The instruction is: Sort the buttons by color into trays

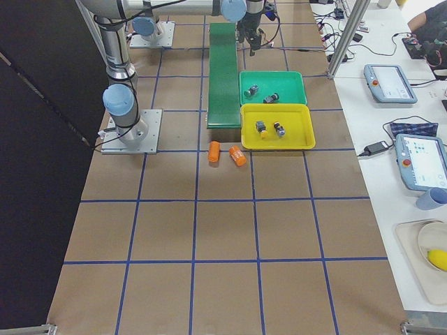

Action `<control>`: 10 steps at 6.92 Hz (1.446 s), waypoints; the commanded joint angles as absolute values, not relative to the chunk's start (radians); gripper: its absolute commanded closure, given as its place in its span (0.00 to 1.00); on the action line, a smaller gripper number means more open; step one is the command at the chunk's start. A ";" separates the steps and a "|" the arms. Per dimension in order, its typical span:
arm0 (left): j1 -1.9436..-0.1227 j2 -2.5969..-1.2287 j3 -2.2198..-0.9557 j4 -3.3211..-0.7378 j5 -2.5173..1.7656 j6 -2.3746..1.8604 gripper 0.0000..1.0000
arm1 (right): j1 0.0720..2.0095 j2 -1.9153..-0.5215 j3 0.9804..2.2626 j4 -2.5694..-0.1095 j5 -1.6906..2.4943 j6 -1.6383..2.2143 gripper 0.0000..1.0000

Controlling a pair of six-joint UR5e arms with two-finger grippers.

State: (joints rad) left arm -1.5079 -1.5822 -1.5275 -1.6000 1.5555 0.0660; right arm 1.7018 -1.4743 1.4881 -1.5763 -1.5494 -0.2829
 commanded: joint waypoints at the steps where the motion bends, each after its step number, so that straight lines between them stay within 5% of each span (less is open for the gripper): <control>1: -1.508 -1.583 -1.526 -1.600 1.555 0.066 0.00 | 1.703 -1.593 1.483 -1.536 -1.548 -0.166 0.00; 10: -1.511 -1.580 -1.536 -1.569 1.557 0.064 0.00 | 1.697 -1.663 1.615 -1.614 -1.554 0.178 0.00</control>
State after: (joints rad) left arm -1.5106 -1.5806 -1.5347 -1.5725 1.5566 0.0651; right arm 1.6951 -1.6622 1.6071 -1.6109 -1.5525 0.1739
